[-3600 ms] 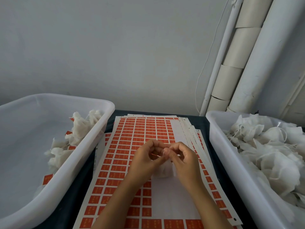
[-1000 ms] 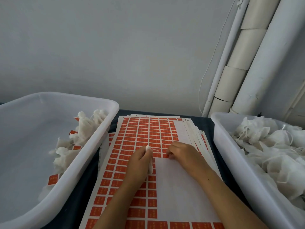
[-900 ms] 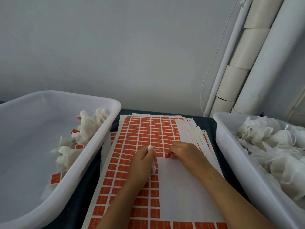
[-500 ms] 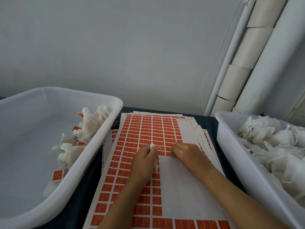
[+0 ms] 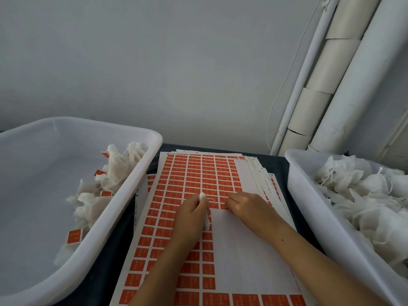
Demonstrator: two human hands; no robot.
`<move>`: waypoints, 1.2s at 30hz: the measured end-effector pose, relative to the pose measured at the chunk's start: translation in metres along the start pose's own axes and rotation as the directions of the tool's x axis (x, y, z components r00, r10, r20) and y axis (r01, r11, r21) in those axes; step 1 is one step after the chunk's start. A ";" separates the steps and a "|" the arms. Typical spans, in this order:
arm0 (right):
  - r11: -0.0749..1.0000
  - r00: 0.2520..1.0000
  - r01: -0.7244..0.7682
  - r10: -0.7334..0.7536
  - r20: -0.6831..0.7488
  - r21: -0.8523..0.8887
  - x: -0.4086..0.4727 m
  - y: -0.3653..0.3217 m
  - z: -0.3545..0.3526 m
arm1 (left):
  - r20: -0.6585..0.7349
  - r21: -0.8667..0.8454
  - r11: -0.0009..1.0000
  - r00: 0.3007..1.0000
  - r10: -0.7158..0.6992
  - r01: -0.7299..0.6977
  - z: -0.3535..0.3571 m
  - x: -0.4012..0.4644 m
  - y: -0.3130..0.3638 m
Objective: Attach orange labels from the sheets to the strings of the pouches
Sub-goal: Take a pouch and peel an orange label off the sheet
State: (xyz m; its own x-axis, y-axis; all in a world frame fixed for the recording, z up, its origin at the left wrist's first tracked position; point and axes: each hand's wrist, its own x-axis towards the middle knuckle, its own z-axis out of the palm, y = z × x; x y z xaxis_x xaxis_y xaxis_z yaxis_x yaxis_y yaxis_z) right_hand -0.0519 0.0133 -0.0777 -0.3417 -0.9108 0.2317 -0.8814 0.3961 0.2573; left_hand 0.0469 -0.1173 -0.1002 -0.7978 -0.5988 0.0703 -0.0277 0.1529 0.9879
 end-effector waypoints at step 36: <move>0.370 0.628 -0.513 0.777 0.045 0.774 0.029 -0.031 0.012 | -0.030 -0.047 0.997 0.997 0.067 -0.069 -0.007 -0.003 0.009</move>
State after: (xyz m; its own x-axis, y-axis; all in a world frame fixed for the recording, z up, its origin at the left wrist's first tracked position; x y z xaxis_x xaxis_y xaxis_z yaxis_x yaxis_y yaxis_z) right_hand -0.0383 -0.0273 -0.0904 -0.9140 -0.2696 0.3031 -0.4033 0.5241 -0.7501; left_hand 0.0533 -0.1192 -0.0907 -0.7791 -0.6108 0.1409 0.0555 0.1567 0.9861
